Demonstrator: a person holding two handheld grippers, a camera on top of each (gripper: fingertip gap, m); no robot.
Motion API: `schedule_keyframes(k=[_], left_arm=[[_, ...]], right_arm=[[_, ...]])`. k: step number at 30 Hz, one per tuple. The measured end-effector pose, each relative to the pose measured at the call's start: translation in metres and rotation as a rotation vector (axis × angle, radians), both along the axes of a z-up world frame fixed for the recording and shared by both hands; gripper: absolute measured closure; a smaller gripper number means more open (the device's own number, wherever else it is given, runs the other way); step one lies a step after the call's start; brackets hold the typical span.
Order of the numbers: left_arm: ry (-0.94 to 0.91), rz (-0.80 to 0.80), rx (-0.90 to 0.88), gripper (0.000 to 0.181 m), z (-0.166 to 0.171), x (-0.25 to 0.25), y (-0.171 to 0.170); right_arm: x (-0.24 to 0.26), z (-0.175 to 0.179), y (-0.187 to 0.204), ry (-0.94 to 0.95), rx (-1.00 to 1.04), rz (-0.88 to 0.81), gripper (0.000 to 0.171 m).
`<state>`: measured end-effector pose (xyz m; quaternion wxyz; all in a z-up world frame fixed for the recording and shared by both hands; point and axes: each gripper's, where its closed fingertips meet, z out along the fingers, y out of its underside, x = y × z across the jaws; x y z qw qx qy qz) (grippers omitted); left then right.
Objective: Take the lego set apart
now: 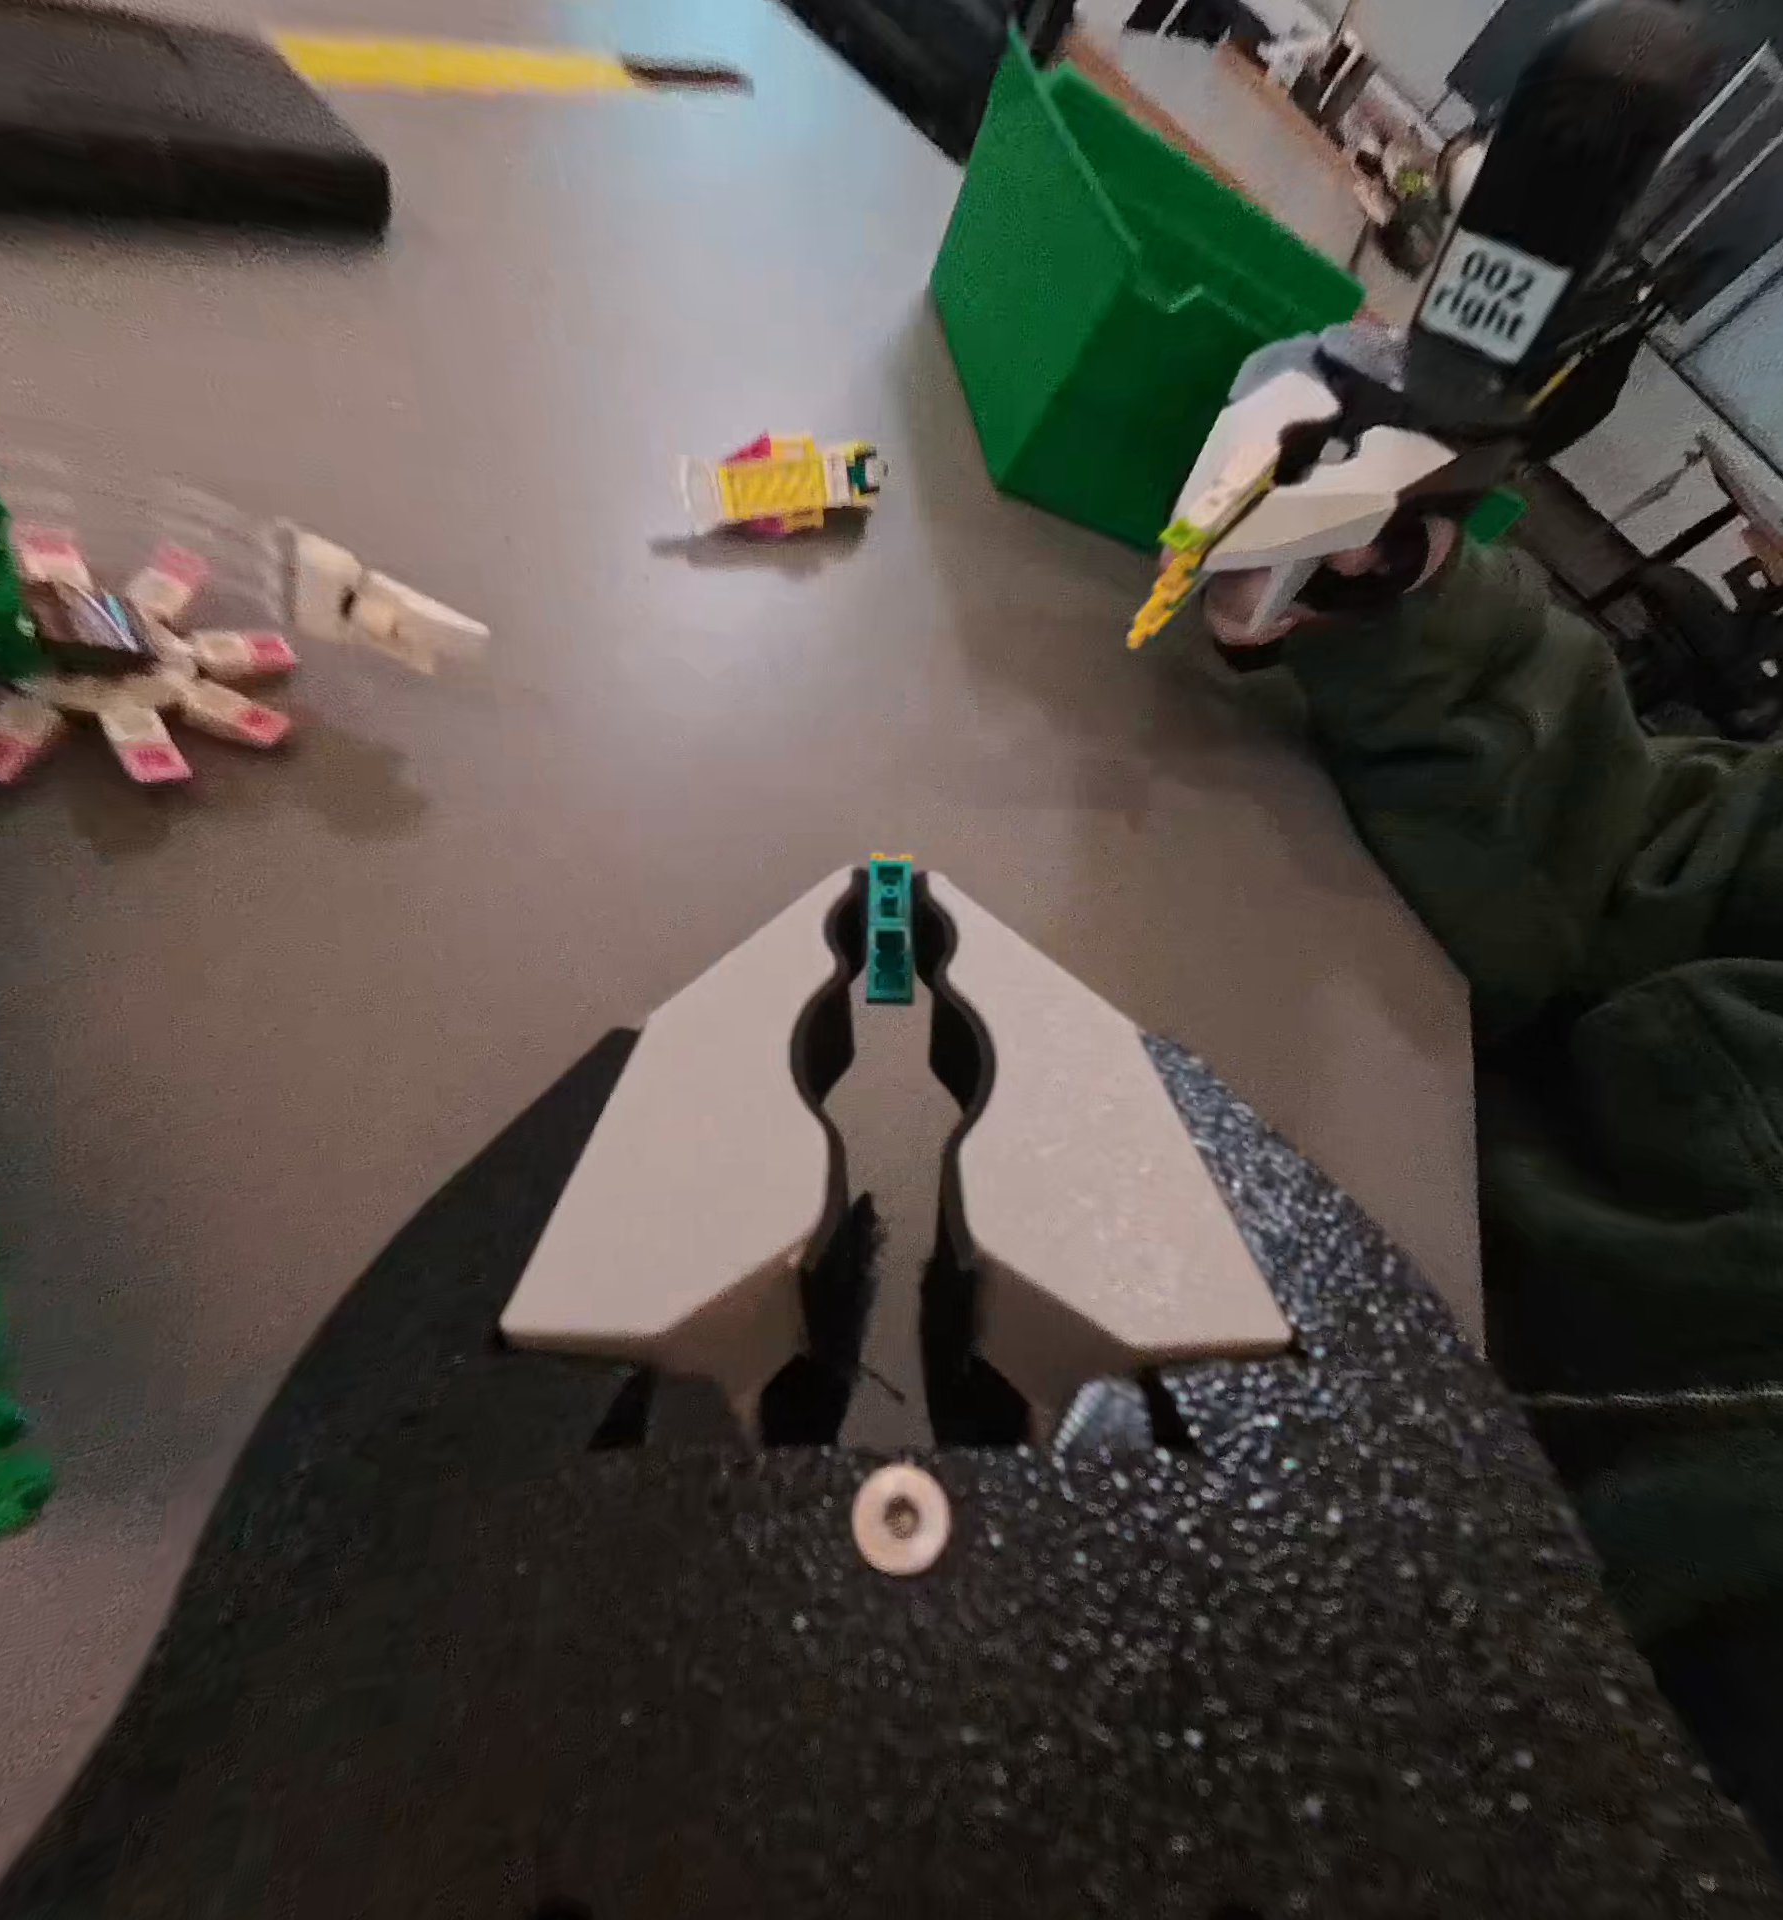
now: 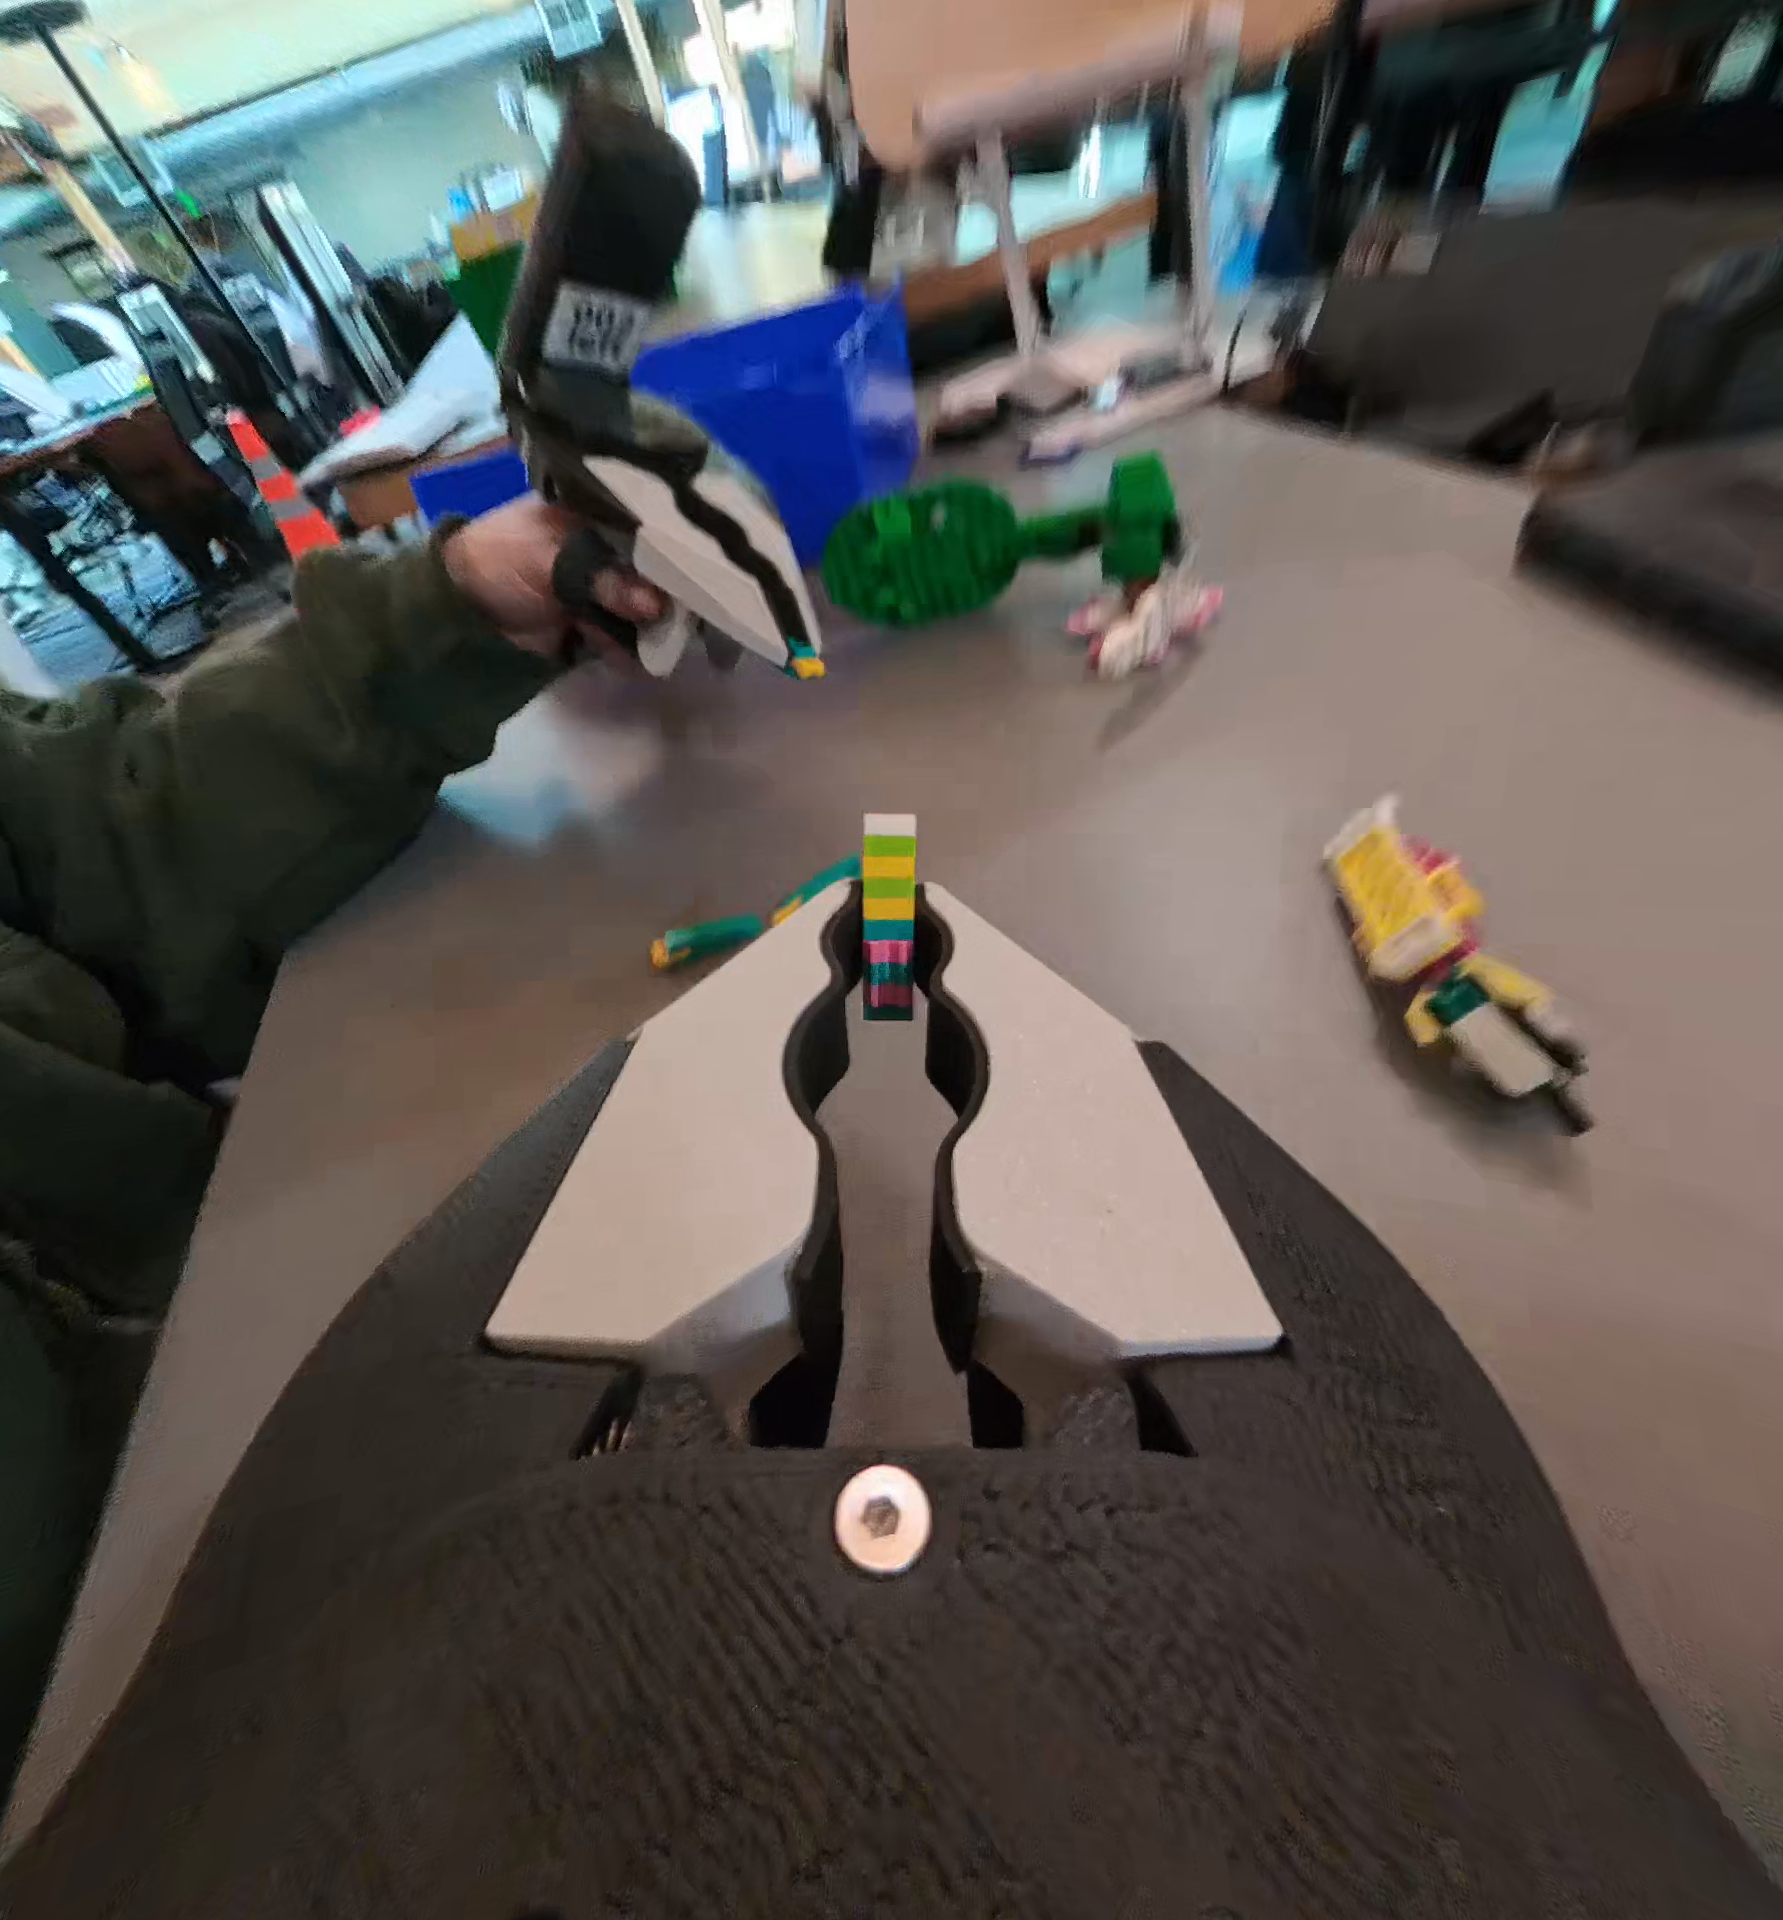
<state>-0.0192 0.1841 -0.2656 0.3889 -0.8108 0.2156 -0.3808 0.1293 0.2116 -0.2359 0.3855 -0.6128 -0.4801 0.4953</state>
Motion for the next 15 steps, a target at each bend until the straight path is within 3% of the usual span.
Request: schedule_keyframes(k=[2,4,6,8,11,13,15], left_arm=[[0.036,-0.057,-0.107,0.175,-0.021,0.013,-0.007],[0.115,-0.043,-0.166,0.152,-0.04,0.014,-0.007],[0.165,-0.026,-0.157,0.147,-0.047,0.012,-0.004],[0.145,0.002,-0.108,0.142,-0.038,0.011,0.002],[0.059,0.1,0.03,0.138,-0.007,0.001,0.017],[0.007,0.144,0.11,0.137,0.012,-0.006,0.021],[-0.032,0.167,0.186,0.139,0.028,-0.008,0.022]], right_arm=[[-0.007,-0.022,-0.01,-0.11,-0.087,0.052,0.159],[-0.009,-0.039,-0.013,-0.195,-0.141,0.051,0.15],[-0.009,-0.049,-0.009,-0.252,-0.159,0.016,0.14],[-0.007,-0.051,0.0,-0.271,-0.117,-0.041,0.128],[-0.01,-0.033,0.012,-0.22,0.056,-0.127,0.125],[-0.019,-0.023,-0.004,-0.205,0.154,-0.073,0.129],[-0.034,-0.028,-0.042,-0.23,0.171,0.095,0.136]])
